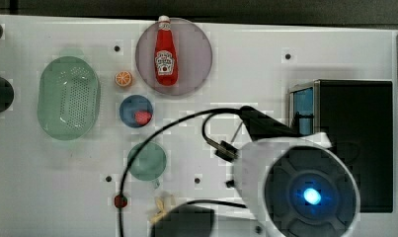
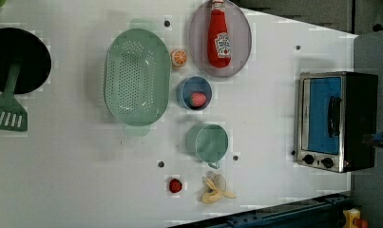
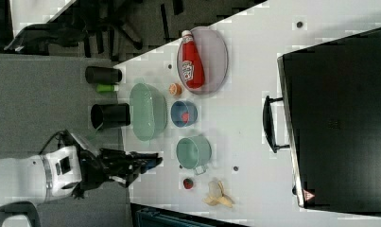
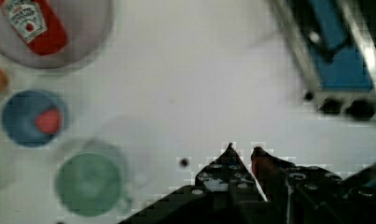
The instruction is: Flap open oven.
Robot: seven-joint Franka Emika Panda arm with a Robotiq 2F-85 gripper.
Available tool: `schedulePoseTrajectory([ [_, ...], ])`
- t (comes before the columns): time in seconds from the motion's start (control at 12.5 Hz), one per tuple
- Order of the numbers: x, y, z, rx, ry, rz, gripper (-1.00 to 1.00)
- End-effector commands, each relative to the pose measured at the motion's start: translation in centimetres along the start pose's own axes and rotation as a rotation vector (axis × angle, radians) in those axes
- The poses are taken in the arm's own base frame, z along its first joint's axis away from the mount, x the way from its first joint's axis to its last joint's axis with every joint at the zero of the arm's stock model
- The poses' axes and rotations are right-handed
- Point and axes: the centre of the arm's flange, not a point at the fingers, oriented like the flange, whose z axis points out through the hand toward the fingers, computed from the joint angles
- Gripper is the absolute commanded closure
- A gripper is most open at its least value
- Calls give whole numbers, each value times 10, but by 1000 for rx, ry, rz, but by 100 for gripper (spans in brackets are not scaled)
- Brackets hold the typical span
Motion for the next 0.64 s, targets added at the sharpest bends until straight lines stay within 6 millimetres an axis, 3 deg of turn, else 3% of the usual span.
schedulePoseTrajectory([
  [0.08,13,51,20,21,18,-180,65],
  [0.32,31,80,53,43,58,-145,65],
  [0.64,59,107,95,34,89,-281,65],
])
